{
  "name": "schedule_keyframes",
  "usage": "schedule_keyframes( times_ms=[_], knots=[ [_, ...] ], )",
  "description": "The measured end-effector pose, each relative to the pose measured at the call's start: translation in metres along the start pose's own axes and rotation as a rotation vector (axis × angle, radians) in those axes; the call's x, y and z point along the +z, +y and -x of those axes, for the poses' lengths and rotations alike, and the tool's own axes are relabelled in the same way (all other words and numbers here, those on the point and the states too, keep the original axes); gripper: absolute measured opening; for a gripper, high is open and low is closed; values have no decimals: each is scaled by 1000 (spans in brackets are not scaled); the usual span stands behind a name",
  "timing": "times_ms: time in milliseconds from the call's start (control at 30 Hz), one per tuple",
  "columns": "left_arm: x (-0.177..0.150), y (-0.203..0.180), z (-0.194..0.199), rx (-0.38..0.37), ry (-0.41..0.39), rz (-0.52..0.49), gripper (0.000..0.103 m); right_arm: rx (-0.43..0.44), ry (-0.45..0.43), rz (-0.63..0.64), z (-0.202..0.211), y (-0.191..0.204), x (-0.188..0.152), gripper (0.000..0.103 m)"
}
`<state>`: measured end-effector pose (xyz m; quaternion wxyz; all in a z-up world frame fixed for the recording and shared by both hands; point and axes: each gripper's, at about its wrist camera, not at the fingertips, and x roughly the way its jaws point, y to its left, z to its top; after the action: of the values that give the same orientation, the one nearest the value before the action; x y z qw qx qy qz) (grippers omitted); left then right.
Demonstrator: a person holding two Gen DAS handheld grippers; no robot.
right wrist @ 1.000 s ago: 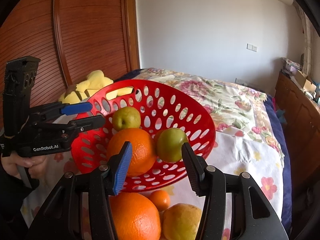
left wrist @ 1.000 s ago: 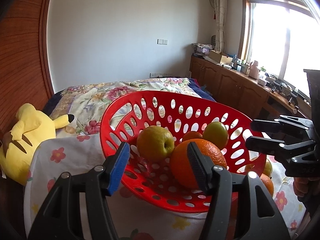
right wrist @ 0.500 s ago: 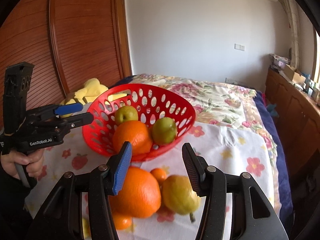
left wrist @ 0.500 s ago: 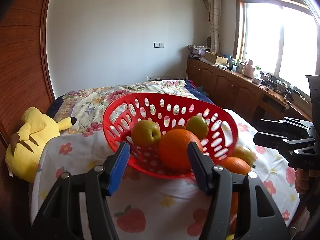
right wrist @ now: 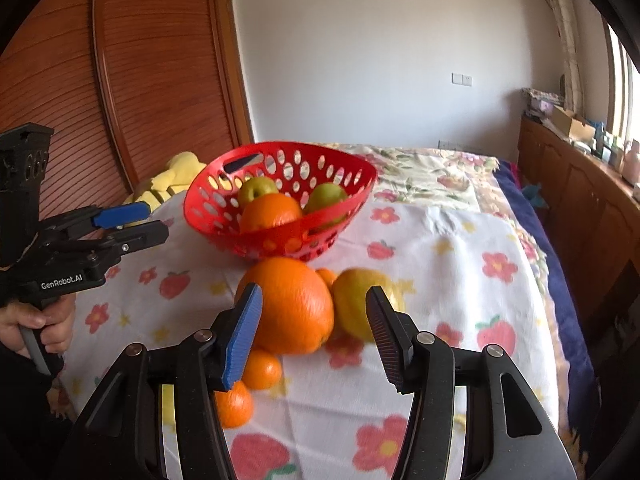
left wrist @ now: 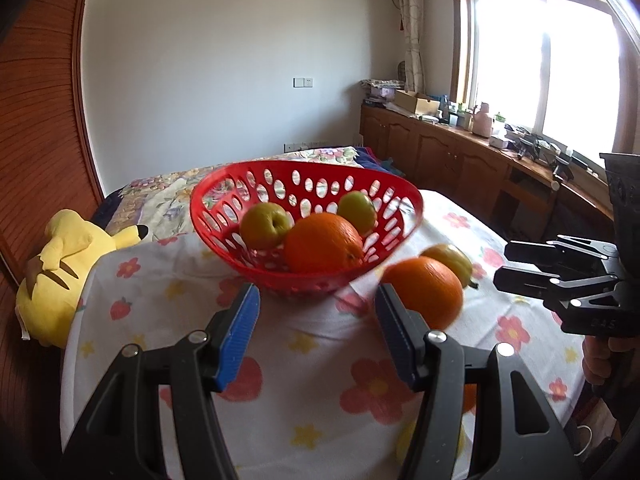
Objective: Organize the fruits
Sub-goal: 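Withdraw both open tools from the basket, then grasp the green apple with the left tool while the right tool grasps a small tangerine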
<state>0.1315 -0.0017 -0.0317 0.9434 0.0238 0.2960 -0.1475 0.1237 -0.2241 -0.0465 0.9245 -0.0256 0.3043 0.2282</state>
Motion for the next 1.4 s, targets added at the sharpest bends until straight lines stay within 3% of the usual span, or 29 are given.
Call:
schedule_keyframes(
  times_ms=[633,1400],
  knots=[
    [-54,-32,27,-26,96,-19,60,26,53,-36,4,24,-47,55],
    [-73,-35,30,-30,121,2,60,104,98,-18,-16,55,-63,55]
  ],
)
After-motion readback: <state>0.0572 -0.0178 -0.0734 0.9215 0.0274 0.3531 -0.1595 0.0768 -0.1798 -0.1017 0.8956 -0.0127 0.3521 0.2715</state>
